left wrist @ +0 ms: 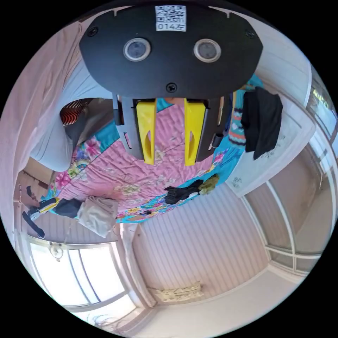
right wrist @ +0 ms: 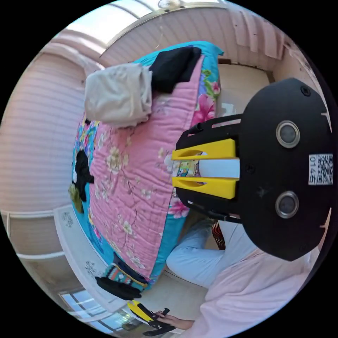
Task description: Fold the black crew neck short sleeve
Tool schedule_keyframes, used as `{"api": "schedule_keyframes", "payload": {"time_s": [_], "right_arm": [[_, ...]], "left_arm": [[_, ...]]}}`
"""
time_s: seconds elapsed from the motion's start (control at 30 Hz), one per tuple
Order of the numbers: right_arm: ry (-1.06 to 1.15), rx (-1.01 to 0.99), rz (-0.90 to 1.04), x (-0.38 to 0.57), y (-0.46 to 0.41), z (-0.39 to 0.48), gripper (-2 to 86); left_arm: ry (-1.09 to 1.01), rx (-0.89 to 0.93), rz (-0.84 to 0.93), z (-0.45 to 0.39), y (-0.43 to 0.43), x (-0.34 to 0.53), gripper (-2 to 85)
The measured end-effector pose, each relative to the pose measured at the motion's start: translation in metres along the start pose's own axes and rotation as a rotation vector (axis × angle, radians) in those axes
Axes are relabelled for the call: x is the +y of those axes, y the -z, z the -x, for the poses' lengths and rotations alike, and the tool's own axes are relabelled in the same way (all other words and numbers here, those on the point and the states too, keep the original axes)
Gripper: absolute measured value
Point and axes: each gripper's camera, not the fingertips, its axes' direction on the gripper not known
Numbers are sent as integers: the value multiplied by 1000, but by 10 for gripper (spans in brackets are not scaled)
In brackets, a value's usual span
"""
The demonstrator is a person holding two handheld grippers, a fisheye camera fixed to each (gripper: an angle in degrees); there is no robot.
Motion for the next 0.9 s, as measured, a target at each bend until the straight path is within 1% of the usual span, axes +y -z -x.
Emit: {"api": "schedule_keyframes", "payload": {"time_s": [0.03, 0.07, 0.1, 0.13, 0.17, 0.23, 0.33, 0.4, 0.57, 0.63, 0.7, 0.73, 0.83, 0.9], "right_arm": [[-93, 37, -45, 32, 17, -32, 102], [-137, 54, -63, 47, 25, -47, 112], [-222, 82, -86, 75, 37, -75, 137], [-306, 98, -101, 100, 46, -101, 166], [-344, 100, -109, 111, 50, -113, 168], [-469, 107, -103, 153, 61, -155, 173], [-561, 77, -103, 192, 66, -197, 177], [-599, 57, -121, 209, 67, -220, 184], [-613, -29, -188, 218, 68, -278, 190], [-583, -68, -225, 209, 71, -309, 169], [-539, -109, -220, 197, 73, -335, 158], [-517, -117, -232, 188, 75, -354, 160], [-487, -87, -282, 166, 82, -402, 172], [-473, -63, -302, 152, 85, -430, 175]], "left_arm": [[-39, 81, -45, -34, -11, -19, 125], [-48, 181, -81, -64, -24, -39, 131], [-46, 236, -90, -78, -30, -48, 134], [-38, 340, -98, -104, -44, -66, 140], [-38, 418, -107, -130, -57, -84, 147], [-78, 493, -127, -170, -73, -106, 154], [-203, 562, -135, -239, -99, -138, 177], [-245, 598, -119, -278, -119, -154, 193], [-254, 743, -72, -380, -185, -189, 214], [-274, 762, -43, -415, -211, -198, 221], [-307, 789, -10, -450, -239, -206, 225], [-348, 801, 15, -476, -259, -210, 224], [-452, 799, 93, -543, -309, -222, 217], [-481, 838, 121, -582, -336, -231, 212]]}}
